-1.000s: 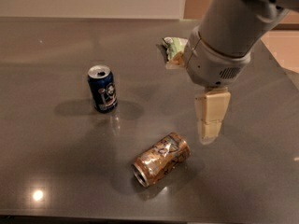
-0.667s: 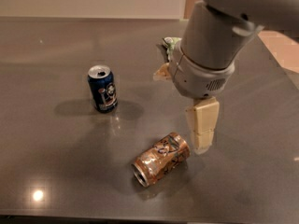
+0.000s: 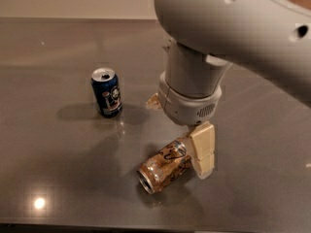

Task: Place orange can upright

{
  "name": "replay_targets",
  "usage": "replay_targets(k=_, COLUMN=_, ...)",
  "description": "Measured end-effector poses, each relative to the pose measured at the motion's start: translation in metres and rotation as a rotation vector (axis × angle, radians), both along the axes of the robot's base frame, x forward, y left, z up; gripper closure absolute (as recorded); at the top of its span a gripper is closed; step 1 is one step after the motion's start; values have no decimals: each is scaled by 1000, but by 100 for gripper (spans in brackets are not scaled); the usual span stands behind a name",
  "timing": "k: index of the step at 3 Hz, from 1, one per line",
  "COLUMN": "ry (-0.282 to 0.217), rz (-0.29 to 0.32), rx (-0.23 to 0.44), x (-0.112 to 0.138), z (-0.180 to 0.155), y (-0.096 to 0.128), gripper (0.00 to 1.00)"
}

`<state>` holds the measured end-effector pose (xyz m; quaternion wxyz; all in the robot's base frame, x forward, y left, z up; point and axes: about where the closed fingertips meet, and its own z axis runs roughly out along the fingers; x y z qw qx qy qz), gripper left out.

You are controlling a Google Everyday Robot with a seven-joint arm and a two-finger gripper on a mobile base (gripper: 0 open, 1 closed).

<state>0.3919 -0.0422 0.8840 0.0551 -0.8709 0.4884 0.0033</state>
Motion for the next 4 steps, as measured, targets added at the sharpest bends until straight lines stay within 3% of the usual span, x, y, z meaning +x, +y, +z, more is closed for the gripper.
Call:
replay_targets(k=1, ry=31, rz=24, rx=-17, x=-9, z=-15, y=1, gripper=0)
replay_targets(k=2, ry=34, rz=25, rx=-23, x=-17, z=-24, y=-30, gripper=0)
replay_targets(k=3, ry=25, rz=58, rx=-27, x=-23, z=-29, y=-55, gripper=18)
replay_targets(k=4, ry=20, rz=58, rx=-27, x=-23, z=-28, y=-55, gripper=18)
